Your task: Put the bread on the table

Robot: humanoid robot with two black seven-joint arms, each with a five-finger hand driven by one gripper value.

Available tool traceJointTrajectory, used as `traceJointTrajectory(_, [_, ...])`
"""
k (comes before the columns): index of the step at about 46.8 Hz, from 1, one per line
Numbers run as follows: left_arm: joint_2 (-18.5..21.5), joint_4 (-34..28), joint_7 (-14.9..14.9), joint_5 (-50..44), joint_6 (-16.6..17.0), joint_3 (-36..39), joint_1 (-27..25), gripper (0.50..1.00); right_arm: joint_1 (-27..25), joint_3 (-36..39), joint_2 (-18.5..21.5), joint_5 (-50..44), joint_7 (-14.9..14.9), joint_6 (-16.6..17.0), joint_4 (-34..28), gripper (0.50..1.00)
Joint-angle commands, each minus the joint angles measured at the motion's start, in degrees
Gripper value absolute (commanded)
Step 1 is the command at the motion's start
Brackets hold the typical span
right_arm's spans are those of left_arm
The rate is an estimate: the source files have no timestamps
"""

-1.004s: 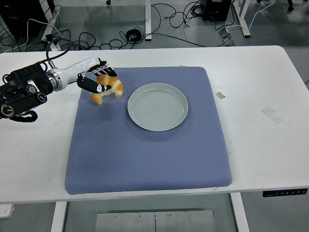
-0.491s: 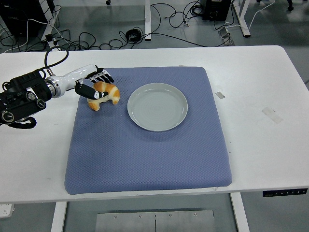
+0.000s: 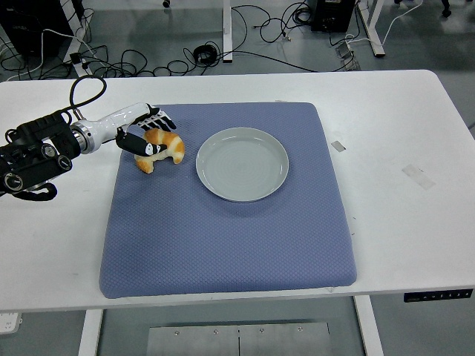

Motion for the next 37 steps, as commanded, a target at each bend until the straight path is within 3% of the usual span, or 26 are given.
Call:
traceJointTrajectory(1, [0.0,0.0,0.0,0.0,0.0,0.0,0.0,0.743,0.0,0.0,0.0,0.0,0.0,0.0,0.0,1.000])
traceJointTrajectory(24, [0.0,0.0,0.0,0.0,0.0,0.0,0.0,0.781,0.0,0.0,0.0,0.1,0.0,0.0,0.0,1.000])
traceJointTrajectory(37, [0.2,0.0,0.1,-0.5,0.0,-0.4,0.0,0.883,0.0,0.0,0.0,0.0,0.0,-0.1,0.0,1.000])
